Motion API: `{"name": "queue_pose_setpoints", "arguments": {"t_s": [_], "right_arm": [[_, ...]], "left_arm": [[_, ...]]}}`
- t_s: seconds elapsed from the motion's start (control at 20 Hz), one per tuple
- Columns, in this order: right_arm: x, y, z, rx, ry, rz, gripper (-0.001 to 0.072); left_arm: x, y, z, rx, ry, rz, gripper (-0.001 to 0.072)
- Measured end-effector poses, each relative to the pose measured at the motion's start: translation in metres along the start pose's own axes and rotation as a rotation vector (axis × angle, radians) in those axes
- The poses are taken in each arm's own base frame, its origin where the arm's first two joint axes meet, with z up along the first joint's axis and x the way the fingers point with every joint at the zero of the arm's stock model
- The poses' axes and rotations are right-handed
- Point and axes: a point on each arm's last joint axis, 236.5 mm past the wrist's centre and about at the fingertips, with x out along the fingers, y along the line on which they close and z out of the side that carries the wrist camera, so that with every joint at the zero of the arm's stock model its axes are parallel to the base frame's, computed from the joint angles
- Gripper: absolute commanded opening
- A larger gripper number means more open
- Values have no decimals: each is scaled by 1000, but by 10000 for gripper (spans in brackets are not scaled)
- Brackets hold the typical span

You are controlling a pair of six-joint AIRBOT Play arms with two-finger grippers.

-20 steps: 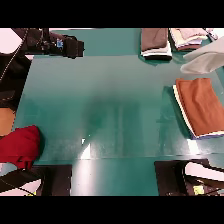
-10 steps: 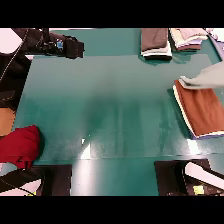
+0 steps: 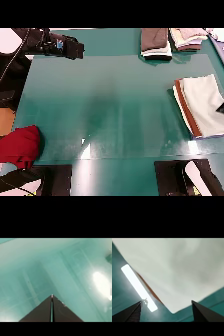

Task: Fold the shirts.

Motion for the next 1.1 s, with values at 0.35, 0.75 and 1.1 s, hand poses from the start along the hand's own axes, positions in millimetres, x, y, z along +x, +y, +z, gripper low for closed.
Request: {"name": "queue_pose_setpoints", "arguments": {"t_s": [0.35,0.75,1.1], "right_arm": [[-47,16,34,-15,-213,43,690],[-103,220,60,-474,-311,438,149],[-109,321,22,-834,-318,458,20]], "left_arm": [[0,0,1,7,-2,0,27],[0,0,3,7,-11,2,27],[0,1,4,8,-17,3,27]]}}
